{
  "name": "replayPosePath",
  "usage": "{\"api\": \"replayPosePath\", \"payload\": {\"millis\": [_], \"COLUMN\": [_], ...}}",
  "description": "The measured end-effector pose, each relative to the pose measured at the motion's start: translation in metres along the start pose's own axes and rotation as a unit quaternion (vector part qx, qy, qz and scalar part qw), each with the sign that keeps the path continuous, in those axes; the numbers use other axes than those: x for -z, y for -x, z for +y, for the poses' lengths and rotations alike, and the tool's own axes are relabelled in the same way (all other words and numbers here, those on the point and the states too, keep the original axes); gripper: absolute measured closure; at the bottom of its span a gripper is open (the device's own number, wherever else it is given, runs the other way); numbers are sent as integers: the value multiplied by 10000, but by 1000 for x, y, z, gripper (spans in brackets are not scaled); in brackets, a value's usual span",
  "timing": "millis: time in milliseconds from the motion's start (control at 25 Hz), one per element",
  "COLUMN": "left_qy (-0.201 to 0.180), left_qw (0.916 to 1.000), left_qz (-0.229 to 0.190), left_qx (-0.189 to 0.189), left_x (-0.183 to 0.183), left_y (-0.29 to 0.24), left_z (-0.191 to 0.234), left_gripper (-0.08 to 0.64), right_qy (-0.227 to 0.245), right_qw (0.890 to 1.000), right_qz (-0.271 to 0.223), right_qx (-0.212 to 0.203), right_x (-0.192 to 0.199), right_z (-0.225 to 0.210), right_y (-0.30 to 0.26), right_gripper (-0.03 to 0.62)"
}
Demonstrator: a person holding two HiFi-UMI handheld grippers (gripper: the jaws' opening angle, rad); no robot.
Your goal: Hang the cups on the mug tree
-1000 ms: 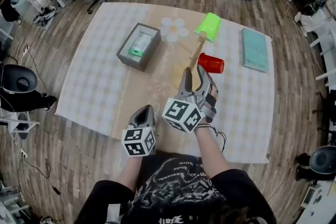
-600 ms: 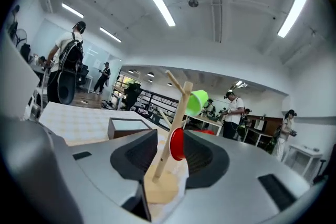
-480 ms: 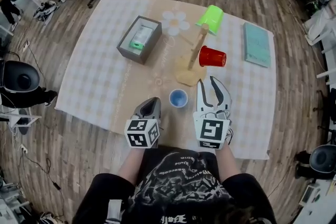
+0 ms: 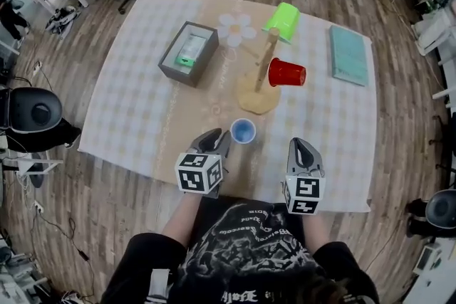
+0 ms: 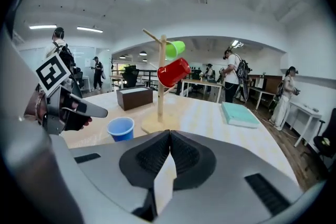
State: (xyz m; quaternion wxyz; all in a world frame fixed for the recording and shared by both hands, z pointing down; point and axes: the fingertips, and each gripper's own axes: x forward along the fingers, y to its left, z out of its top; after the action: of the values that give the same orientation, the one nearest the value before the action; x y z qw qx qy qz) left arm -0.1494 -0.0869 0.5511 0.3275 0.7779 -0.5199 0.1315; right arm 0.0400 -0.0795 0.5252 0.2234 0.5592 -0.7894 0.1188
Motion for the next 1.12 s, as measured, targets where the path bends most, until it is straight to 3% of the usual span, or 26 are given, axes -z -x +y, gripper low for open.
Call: {"api": "replayPosePath", "payload": {"millis": [240,480,1120], "left_qy": [25,261,471], "left_qw": [9976,9929,9933], "left_qz": [683,1152,1027], "left_qx": [123,148,-234], "left_x": [6,11,2], "left_y": [-19,-33,-35], "left_z": [-4,-6,1], "left_gripper": [451,480,522], "right_qy": [-308,-266,-229], "right_qw": [9986,9982,9974], "right_qz": [403,469,619], "right_qx": [171,267,284], "right_x": [41,47,58], "right_z": [-11,-16,-15], "right_y": [16,18,16], "right_gripper": [583,583,583]}}
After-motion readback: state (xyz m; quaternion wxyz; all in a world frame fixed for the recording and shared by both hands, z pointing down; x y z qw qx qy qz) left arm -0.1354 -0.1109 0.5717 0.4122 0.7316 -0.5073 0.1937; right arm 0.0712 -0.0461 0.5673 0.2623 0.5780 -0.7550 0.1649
